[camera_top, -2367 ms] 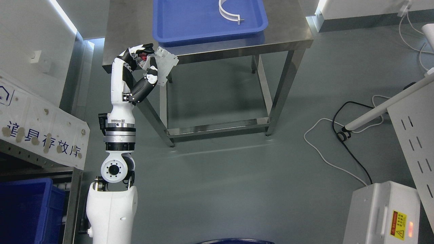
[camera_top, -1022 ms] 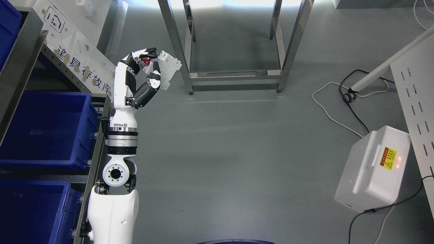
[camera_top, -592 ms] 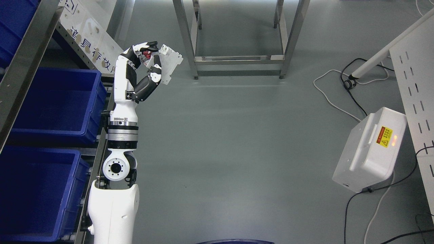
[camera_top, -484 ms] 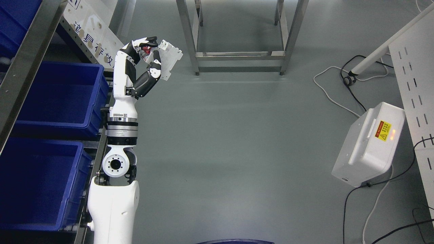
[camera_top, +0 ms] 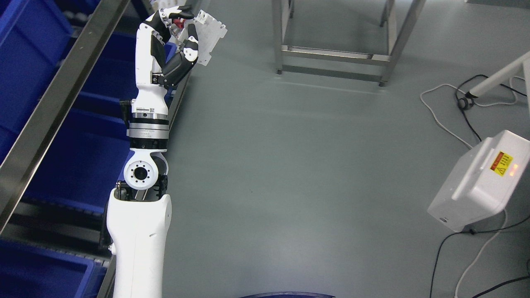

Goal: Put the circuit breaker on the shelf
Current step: 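Hold the breaker raised in the left hand while turning toward the bin shelf, then extend the left hand over the upper blue bin on the shelf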

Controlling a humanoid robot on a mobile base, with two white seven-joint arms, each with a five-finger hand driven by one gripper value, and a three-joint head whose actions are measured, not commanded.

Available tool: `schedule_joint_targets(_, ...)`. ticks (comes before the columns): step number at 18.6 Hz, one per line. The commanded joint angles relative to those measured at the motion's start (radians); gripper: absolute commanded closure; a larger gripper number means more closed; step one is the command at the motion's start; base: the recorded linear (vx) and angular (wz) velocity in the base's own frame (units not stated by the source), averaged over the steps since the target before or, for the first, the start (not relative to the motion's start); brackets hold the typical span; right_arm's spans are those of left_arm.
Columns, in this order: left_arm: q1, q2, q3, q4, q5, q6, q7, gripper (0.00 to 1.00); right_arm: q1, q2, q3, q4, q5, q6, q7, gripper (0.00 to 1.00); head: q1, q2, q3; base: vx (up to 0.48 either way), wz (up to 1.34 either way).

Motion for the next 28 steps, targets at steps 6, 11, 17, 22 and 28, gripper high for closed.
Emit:
schedule_joint_targets(6,-0.191,0.017,-0.022,0.000,-0.001,0.067,0.001,0.98,0.015,-0.017,0.000,0.000,-0.001,-0.043,-0.001,0.00,0.0000,0.000,0.000,-0.164,0.66)
schedule_joint_targets(11,-0.347,0.017,-0.041,0.000,-0.001,0.156,0.002,0.98,0.015,-0.017,0.000,0.000,-0.001,-0.043,-0.001,0.00,0.0000,0.000,0.000,-0.095,0.85)
schedule_joint_targets(17,-0.376,0.017,-0.050,0.000,-0.005,0.226,0.004,0.98,0.015,-0.017,0.000,0.000,0.001,-0.043,-0.001,0.00,0.0000,0.000,0.000,-0.005,0.51)
schedule_joint_targets(22,-0.376,0.017,-0.048,0.000,-0.005,0.233,0.004,0.98,0.015,-0.017,0.000,0.000,-0.001,-0.043,-0.001,0.00,0.0000,0.000,0.000,0.058,0.28)
schedule_joint_targets(28,-0.378,0.017,-0.050,0.000,-0.005,0.268,0.004,0.98,0.015,-0.017,0.000,0.000,-0.001,-0.043,-0.001,0.00,0.0000,0.000,0.000,0.069,0.48)
